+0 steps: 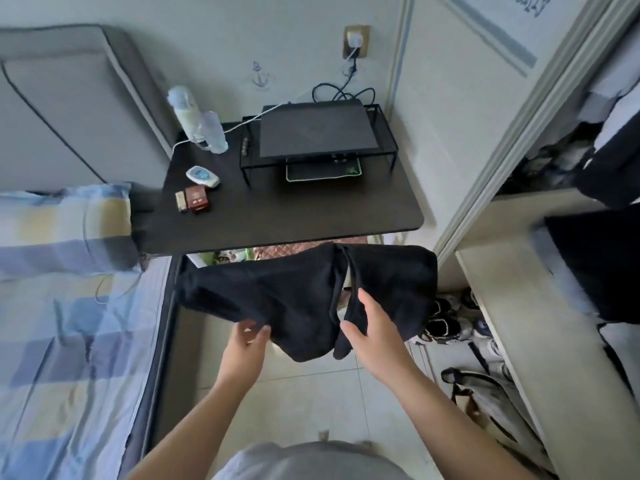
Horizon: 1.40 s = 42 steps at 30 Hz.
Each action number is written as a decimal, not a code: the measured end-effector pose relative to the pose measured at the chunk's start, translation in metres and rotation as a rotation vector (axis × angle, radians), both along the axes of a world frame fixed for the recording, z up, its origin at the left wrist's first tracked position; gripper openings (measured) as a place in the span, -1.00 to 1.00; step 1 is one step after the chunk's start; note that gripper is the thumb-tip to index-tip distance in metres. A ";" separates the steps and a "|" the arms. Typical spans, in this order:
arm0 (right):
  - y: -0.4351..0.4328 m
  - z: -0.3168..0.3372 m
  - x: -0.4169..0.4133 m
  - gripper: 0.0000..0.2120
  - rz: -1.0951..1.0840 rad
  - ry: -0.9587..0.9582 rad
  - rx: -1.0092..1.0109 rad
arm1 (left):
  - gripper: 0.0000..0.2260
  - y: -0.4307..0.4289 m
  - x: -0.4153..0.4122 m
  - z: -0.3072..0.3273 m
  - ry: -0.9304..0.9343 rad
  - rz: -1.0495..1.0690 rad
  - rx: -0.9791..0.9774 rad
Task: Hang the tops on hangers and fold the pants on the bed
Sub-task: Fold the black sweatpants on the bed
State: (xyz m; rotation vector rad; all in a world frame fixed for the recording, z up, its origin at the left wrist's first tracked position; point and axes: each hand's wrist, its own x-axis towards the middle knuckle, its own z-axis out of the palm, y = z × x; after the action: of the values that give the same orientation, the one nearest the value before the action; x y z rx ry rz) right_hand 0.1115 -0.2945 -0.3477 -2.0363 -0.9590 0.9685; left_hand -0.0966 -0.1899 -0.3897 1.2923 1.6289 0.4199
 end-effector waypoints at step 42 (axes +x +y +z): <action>0.206 0.247 -0.345 -0.78 0.216 0.582 0.663 | -0.90 0.172 -0.366 0.252 -0.956 0.382 0.462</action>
State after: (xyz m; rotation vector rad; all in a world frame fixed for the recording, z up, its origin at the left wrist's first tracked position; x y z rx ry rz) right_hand -0.2340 -0.0888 -0.1004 -1.0375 -1.0041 1.0837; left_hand -0.4627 -0.0176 -0.1373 0.8376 0.9474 1.4611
